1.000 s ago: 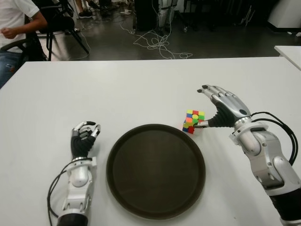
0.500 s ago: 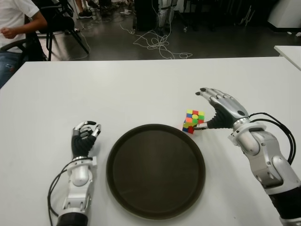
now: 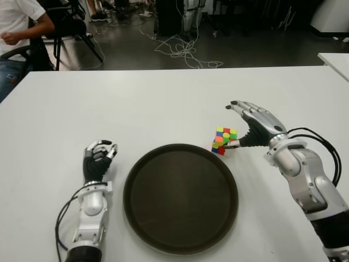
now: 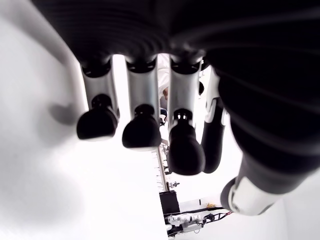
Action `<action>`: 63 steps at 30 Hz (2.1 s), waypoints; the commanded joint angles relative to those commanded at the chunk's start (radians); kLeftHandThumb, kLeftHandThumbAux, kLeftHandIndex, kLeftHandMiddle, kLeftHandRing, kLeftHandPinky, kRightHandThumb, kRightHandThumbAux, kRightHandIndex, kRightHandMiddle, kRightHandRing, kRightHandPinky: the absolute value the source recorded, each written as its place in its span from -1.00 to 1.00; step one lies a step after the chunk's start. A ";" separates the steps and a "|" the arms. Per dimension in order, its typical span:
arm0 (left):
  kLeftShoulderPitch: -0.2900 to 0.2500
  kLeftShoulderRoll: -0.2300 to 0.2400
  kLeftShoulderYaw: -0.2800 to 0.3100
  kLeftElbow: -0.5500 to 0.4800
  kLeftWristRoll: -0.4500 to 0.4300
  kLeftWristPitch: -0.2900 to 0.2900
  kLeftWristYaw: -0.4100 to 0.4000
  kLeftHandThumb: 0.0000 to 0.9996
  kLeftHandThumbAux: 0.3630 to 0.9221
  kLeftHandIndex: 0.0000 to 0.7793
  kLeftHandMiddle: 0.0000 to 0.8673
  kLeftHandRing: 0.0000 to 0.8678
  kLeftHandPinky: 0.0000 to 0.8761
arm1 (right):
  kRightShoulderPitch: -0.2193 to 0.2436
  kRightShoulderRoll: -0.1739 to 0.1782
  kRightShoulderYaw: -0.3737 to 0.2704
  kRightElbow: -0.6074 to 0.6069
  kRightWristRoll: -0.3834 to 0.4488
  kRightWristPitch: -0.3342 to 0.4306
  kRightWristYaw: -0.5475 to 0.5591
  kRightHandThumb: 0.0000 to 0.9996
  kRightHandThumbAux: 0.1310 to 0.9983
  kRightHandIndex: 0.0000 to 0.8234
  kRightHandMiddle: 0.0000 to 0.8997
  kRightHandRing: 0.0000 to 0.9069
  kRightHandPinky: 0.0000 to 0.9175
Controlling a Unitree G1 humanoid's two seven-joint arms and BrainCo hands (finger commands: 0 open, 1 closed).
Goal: Pick up the Rubik's Cube and put it in the plate
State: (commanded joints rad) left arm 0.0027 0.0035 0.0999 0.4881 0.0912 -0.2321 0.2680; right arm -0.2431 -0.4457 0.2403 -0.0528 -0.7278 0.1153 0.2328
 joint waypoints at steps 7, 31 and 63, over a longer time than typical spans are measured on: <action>-0.004 0.001 0.004 0.011 -0.009 -0.011 -0.008 0.41 0.23 0.14 0.85 0.90 0.84 | -0.003 0.005 0.004 0.020 -0.005 0.001 -0.012 -1.00 0.14 -1.00 -1.00 -1.00 -1.00; 0.003 -0.010 0.009 -0.005 -0.015 -0.009 -0.006 0.41 0.23 0.14 0.85 0.90 0.85 | -0.024 -0.010 0.034 0.061 -0.015 0.026 0.031 -1.00 0.12 -1.00 -1.00 -1.00 -1.00; 0.000 0.001 0.000 0.002 -0.002 -0.010 -0.016 0.41 0.23 0.13 0.85 0.90 0.85 | -0.086 0.003 0.087 0.109 -0.014 0.085 0.085 -1.00 0.19 -1.00 -1.00 -1.00 -1.00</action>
State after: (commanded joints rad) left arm 0.0028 0.0046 0.0999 0.4898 0.0890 -0.2423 0.2518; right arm -0.3288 -0.4428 0.3278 0.0564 -0.7419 0.2005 0.3176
